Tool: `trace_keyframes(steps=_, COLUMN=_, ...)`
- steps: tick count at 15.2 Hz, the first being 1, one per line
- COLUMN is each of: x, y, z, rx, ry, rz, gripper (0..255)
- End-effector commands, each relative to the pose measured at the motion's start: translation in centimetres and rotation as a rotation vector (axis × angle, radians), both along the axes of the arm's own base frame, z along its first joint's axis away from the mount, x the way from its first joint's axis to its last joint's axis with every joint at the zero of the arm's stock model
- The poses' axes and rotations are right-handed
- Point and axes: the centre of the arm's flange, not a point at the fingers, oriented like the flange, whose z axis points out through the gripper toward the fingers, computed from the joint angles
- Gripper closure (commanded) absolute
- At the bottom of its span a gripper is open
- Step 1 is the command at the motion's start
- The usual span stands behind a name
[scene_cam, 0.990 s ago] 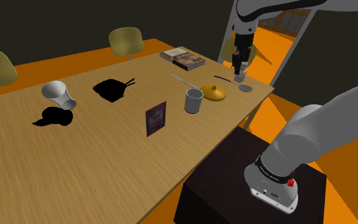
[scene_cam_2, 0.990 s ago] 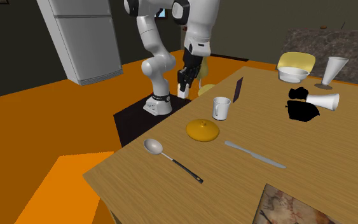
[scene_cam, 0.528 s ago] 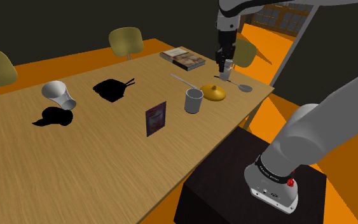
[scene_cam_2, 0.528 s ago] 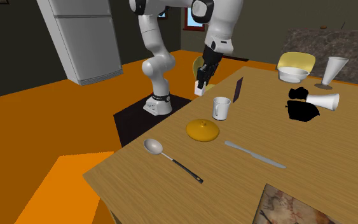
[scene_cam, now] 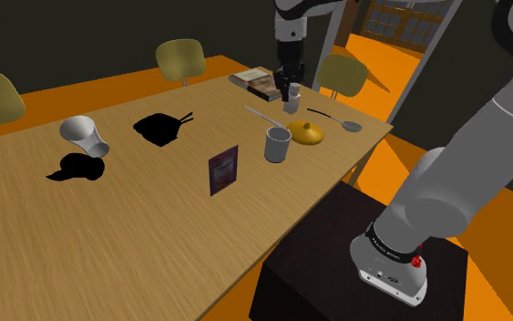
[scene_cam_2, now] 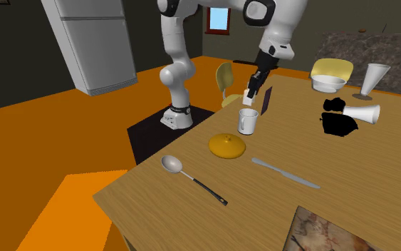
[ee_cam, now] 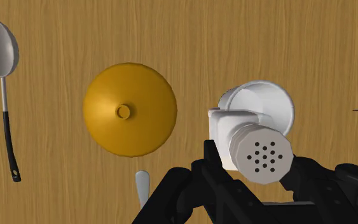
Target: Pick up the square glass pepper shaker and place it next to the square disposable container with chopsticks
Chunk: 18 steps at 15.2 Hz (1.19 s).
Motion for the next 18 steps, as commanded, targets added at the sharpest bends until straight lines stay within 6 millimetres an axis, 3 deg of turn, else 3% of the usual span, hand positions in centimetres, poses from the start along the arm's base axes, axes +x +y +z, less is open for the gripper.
trace_keyframes(steps=1, x=2.0, y=1.6, z=0.0, rx=0.001, ry=0.000, rz=-0.001, gripper=255)
trace_keyframes(steps=18, x=18.6, y=16.7, z=0.0, rx=0.001, ry=0.000, rz=-0.001, gripper=255)
